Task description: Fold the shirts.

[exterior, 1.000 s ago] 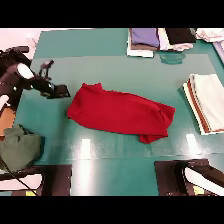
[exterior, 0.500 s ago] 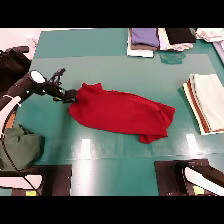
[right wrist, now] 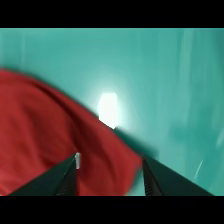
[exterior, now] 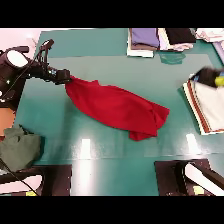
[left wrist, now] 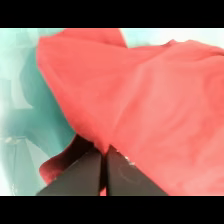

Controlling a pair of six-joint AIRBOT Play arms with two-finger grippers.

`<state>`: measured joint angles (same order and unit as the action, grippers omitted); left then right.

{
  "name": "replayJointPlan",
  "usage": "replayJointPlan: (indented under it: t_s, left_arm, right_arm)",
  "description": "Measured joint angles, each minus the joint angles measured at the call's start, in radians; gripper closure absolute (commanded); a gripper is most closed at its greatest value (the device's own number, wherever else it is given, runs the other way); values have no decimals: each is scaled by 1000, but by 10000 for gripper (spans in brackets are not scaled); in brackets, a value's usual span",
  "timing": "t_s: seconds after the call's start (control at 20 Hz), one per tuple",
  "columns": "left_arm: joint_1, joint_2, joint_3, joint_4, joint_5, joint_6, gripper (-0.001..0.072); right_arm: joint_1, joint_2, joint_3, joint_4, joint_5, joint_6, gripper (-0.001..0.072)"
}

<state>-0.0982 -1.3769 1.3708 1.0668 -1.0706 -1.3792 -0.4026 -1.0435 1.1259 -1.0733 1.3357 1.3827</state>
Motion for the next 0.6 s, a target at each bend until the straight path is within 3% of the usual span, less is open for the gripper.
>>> replayJointPlan:
  t_s: [0.15,0.35,0.4,0.5,0.6]
  left_arm:
    - [0,6,6,3,-3,0,683]
    - [0,9,10,3,-3,0,683]
    - [0,9,10,3,-4,0,683]
    - [0,9,10,3,-6,0,683]
    - [0,12,10,3,-7,0,684]
  right_arm:
    - [-21,-53,-201,7,-40,-8,249]
    - [75,-164,-306,9,-132,-18,265]
    - [105,-191,-307,9,-157,-19,308]
    - [163,-244,-296,7,-201,-21,676]
    - [210,-279,-265,4,-241,-24,696]
